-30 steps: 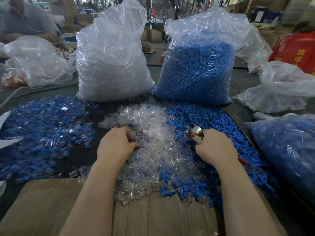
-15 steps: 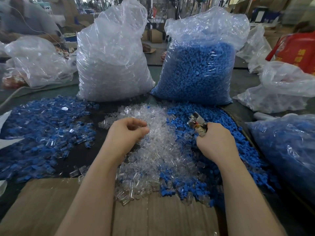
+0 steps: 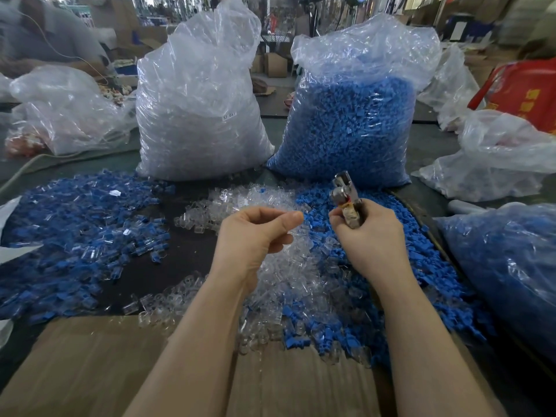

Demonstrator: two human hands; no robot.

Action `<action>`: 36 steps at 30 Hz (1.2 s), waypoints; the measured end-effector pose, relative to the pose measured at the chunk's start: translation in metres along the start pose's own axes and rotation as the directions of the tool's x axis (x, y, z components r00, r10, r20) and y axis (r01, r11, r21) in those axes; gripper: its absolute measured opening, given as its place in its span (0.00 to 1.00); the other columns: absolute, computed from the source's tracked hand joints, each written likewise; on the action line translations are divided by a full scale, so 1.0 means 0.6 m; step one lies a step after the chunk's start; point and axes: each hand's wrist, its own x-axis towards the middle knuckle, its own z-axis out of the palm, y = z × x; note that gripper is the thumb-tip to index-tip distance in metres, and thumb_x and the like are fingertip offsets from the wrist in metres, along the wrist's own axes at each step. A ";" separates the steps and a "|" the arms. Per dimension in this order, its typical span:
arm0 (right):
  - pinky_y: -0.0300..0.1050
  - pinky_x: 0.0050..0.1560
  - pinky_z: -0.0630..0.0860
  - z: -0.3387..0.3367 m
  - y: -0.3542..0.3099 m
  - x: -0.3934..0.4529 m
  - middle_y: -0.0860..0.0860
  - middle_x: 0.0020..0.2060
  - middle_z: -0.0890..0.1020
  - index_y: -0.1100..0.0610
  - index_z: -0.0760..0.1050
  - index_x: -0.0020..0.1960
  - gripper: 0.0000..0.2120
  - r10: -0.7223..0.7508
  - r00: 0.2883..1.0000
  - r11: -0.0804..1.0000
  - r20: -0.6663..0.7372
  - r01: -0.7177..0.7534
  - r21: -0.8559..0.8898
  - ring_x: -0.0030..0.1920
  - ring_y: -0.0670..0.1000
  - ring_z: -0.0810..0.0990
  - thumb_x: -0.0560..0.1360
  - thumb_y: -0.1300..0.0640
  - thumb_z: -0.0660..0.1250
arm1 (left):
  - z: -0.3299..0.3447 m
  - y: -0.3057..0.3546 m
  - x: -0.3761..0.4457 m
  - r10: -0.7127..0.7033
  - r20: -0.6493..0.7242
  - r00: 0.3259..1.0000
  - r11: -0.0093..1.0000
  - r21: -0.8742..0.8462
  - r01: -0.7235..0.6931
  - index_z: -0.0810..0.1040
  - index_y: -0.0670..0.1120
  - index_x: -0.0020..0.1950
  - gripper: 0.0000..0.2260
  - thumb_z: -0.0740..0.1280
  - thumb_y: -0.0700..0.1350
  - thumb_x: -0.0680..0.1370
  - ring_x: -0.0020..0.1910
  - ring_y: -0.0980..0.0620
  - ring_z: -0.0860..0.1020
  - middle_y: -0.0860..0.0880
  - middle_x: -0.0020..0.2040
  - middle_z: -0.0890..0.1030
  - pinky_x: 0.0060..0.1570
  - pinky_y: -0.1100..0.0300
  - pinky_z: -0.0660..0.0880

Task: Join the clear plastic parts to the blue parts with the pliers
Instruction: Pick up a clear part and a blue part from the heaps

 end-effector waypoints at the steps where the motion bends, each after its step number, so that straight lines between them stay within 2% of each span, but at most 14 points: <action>1: 0.44 0.40 0.72 0.001 -0.002 0.000 0.45 0.37 0.81 0.51 0.80 0.45 0.03 -0.006 1.000 0.999 -0.003 0.006 0.053 0.38 0.46 0.77 0.75 0.52 0.70 | 0.002 0.000 0.000 -0.009 -0.015 1.000 1.000 -0.023 0.009 0.83 0.47 0.35 0.15 0.79 0.53 0.54 0.31 0.56 0.81 0.49 0.33 0.84 0.32 0.65 0.78; 2: 0.42 0.38 0.71 0.002 -0.005 -0.002 0.44 0.36 0.81 0.49 0.79 0.44 0.02 -0.014 1.000 0.994 -0.004 0.014 0.109 0.37 0.43 0.77 0.75 0.53 0.71 | 0.004 -0.001 0.000 -0.021 -0.027 0.999 0.998 -0.055 0.019 0.83 0.46 0.37 0.15 0.79 0.52 0.56 0.31 0.56 0.81 0.49 0.33 0.84 0.32 0.65 0.77; 6: 0.33 0.38 0.73 0.002 -0.018 -0.010 0.41 0.33 0.81 0.47 0.78 0.42 0.07 -0.103 0.995 0.945 -0.016 0.103 0.311 0.35 0.39 0.78 0.75 0.57 0.72 | 0.004 0.002 -0.001 -0.070 0.005 0.998 0.978 -0.197 0.070 0.82 0.42 0.43 0.12 0.78 0.46 0.64 0.34 0.54 0.83 0.47 0.36 0.85 0.31 0.66 0.78; 10: 0.26 0.38 0.72 0.005 -0.027 -0.015 0.34 0.33 0.81 0.47 0.77 0.42 0.10 -0.183 0.983 0.906 -0.001 0.169 0.389 0.36 0.35 0.78 0.76 0.61 0.71 | 0.007 0.004 -0.003 -0.042 0.004 0.999 0.982 -0.186 0.042 0.83 0.41 0.46 0.04 0.74 0.37 0.72 0.37 0.52 0.85 0.44 0.39 0.86 0.34 0.65 0.79; 13: 0.28 0.40 0.74 0.011 -0.028 -0.018 0.36 0.36 0.82 0.45 0.76 0.41 0.11 -0.204 0.979 0.903 -0.017 0.194 0.384 0.38 0.37 0.79 0.75 0.59 0.72 | 0.012 0.003 -0.005 0.007 -0.007 1.000 0.988 -0.151 -0.008 0.83 0.41 0.45 0.03 0.73 0.35 0.73 0.38 0.51 0.85 0.43 0.39 0.86 0.34 0.65 0.79; 15: 0.32 0.39 0.76 0.016 -0.027 -0.018 0.41 0.37 0.82 0.45 0.76 0.41 0.09 -0.203 0.979 0.914 -0.035 0.202 0.351 0.39 0.41 0.80 0.75 0.56 0.72 | 0.016 0.004 -0.007 0.032 -0.012 0.999 0.990 -0.138 -0.033 0.83 0.41 0.44 0.03 0.74 0.35 0.73 0.37 0.51 0.85 0.43 0.38 0.86 0.34 0.65 0.79; 17: 0.36 0.38 0.76 0.020 -0.024 -0.018 0.45 0.35 0.81 0.48 0.77 0.42 0.06 -0.193 0.980 0.927 -0.057 0.201 0.316 0.39 0.44 0.79 0.75 0.54 0.72 | 0.020 0.003 -0.009 0.051 -0.009 0.999 0.989 -0.138 -0.052 0.83 0.41 0.44 0.02 0.74 0.35 0.73 0.38 0.51 0.85 0.43 0.37 0.86 0.35 0.65 0.79; 20: 0.40 0.38 0.75 0.024 -0.021 -0.019 0.45 0.35 0.81 0.53 0.77 0.44 0.05 -0.181 0.980 0.938 -0.085 0.198 0.284 0.39 0.45 0.79 0.75 0.53 0.72 | 0.025 0.004 -0.012 0.074 -0.022 0.997 0.989 -0.124 -0.076 0.83 0.40 0.44 0.02 0.74 0.35 0.73 0.38 0.52 0.85 0.43 0.37 0.86 0.35 0.65 0.78; 24: 0.34 0.35 0.74 0.031 -0.026 -0.022 0.43 0.34 0.81 0.51 0.77 0.44 0.04 -0.166 0.981 0.941 -0.104 0.189 0.282 0.40 0.42 0.79 0.75 0.53 0.72 | 0.033 0.003 -0.015 0.160 -0.068 0.985 0.986 -0.037 -0.163 0.84 0.41 0.43 0.02 0.74 0.35 0.73 0.39 0.51 0.85 0.45 0.37 0.86 0.37 0.65 0.79; 27: 0.32 0.34 0.72 0.036 -0.030 -0.024 0.43 0.33 0.81 0.50 0.78 0.43 0.04 -0.136 0.985 0.929 -0.103 0.163 0.333 0.38 0.41 0.79 0.75 0.55 0.71 | 0.039 -0.001 -0.016 0.263 -0.118 0.958 0.964 0.066 -0.257 0.85 0.43 0.42 0.03 0.75 0.36 0.72 0.37 0.54 0.84 0.48 0.36 0.85 0.39 0.62 0.81; 30: 0.45 0.37 0.76 0.037 -0.032 -0.023 0.47 0.34 0.81 0.53 0.79 0.44 0.03 -0.111 0.991 0.925 -0.071 0.129 0.356 0.36 0.46 0.79 0.75 0.55 0.71 | 0.039 -0.003 -0.017 0.353 -0.146 0.924 0.930 0.166 -0.328 0.84 0.47 0.40 0.06 0.75 0.36 0.72 0.37 0.56 0.84 0.52 0.35 0.85 0.41 0.62 0.81; 32: 0.49 0.37 0.76 0.035 -0.032 -0.022 0.48 0.33 0.81 0.53 0.79 0.44 0.03 -0.111 0.993 0.923 -0.051 0.121 0.365 0.35 0.46 0.78 0.76 0.56 0.71 | 0.039 -0.004 -0.017 0.401 -0.144 0.905 0.903 0.226 -0.364 0.83 0.51 0.39 0.08 0.76 0.37 0.71 0.37 0.57 0.84 0.54 0.36 0.85 0.41 0.62 0.81; 36: 0.41 0.33 0.73 0.033 -0.028 -0.020 0.47 0.31 0.80 0.52 0.78 0.42 0.04 -0.109 0.994 0.923 -0.014 0.106 0.370 0.31 0.43 0.75 0.76 0.56 0.70 | 0.038 -0.010 -0.018 0.466 -0.130 0.875 0.857 0.313 -0.410 0.83 0.52 0.40 0.08 0.76 0.40 0.72 0.37 0.61 0.82 0.58 0.36 0.84 0.39 0.66 0.79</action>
